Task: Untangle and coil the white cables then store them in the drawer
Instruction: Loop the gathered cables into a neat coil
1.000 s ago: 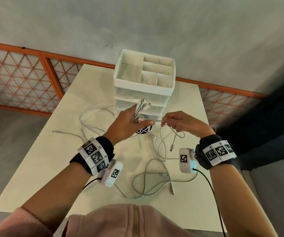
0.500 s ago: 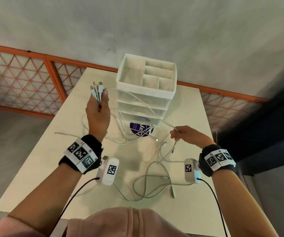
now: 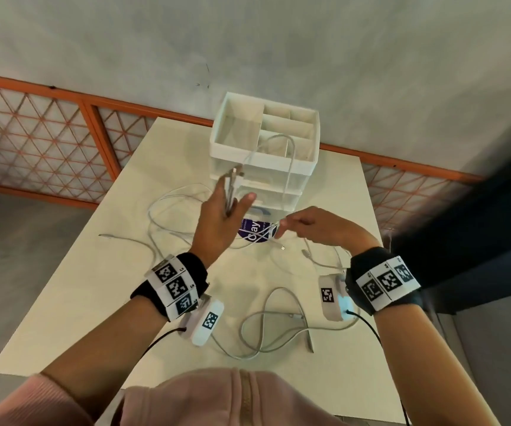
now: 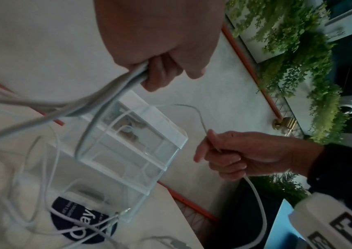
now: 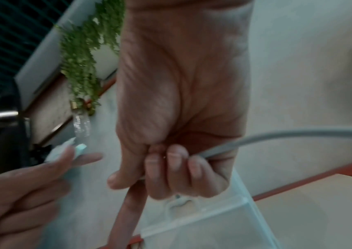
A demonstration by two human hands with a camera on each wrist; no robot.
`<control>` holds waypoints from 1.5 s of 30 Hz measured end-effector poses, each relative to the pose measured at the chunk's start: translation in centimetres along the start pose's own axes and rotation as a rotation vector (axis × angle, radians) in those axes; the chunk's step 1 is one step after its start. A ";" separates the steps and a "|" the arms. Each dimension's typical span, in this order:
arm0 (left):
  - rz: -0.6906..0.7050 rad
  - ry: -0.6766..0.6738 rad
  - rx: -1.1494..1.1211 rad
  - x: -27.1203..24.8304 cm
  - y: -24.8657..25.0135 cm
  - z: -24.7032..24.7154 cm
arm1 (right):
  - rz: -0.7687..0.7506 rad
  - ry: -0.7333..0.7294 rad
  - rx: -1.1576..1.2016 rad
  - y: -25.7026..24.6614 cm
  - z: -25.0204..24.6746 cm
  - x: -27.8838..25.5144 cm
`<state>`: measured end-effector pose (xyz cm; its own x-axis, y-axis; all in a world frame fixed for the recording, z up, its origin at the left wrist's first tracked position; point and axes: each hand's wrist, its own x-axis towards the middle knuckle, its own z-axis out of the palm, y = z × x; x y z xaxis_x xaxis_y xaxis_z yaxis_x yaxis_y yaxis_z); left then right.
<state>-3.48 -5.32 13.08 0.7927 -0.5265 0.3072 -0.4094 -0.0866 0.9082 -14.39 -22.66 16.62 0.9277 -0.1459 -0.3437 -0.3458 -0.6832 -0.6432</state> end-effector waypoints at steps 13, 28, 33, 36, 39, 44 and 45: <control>-0.011 -0.664 0.125 -0.4 -2.3 -1.0 | -0.088 -0.096 0.116 -0.8 -0.3 -0.2; 0.045 -0.090 0.469 1.2 -5.3 -3.5 | 0.197 0.446 0.115 12.0 3.9 2.0; -0.007 -0.016 0.506 1.8 -6.0 -3.7 | 0.172 0.536 0.225 13.3 4.8 1.9; -0.054 0.017 0.532 1.8 -6.4 -3.4 | 0.264 0.662 0.269 14.9 5.3 1.8; -0.104 0.005 0.550 1.7 -6.8 -2.9 | 0.419 0.560 0.027 17.2 6.6 1.9; -0.163 -0.095 0.545 1.4 -7.1 -1.9 | 0.596 0.399 -0.032 18.7 8.3 1.5; -0.156 -0.109 0.534 1.3 -7.2 -1.8 | 0.590 0.403 -0.044 18.6 8.4 1.4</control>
<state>1.30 -3.86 7.48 0.8227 -0.5548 0.1242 -0.4851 -0.5710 0.6623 -20.66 -29.58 -1.56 0.5704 -0.7474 -0.3406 -0.8078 -0.4357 -0.3969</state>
